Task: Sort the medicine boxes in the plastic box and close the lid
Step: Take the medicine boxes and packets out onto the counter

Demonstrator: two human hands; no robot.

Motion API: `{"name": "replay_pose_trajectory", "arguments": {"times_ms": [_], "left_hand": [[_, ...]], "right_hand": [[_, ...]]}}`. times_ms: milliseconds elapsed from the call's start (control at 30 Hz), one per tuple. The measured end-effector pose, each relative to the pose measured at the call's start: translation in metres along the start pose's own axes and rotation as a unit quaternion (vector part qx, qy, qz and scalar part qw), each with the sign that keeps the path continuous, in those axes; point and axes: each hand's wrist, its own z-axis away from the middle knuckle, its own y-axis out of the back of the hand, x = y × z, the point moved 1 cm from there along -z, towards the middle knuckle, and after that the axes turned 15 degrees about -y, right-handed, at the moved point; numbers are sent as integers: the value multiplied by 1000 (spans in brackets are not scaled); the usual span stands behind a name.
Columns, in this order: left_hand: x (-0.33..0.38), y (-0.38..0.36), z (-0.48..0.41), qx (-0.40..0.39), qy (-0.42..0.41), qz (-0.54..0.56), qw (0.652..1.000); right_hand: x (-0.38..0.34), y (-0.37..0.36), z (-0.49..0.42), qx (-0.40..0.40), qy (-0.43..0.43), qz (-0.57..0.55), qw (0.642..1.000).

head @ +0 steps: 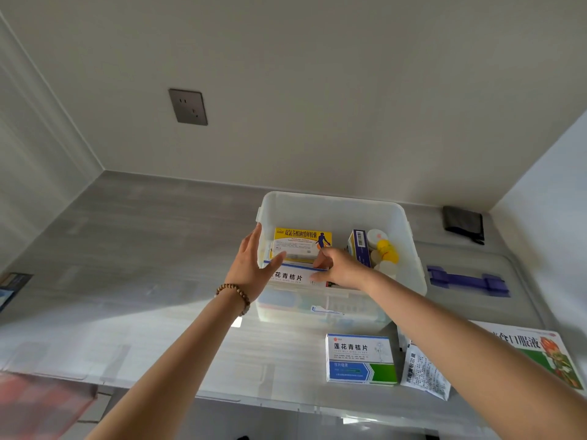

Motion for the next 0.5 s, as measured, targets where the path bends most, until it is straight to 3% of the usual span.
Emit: {"name": "replay_pose_trajectory", "arguments": {"times_ms": [133,233,367,500], "left_hand": [[-1,0,0,-12,10,1,1000],[2,3,0,-23,-5,-31,999],[26,7,-8,-8,-67,-87,994],[78,2,-14,6,-76,127,989]], "right_hand": [[0,1,0,-51,-31,-57,997],[-7,12,8,-15,-31,-190,981],[-14,51,40,11,-2,-289,957],[-5,90,81,31,22,-331,943]]}}
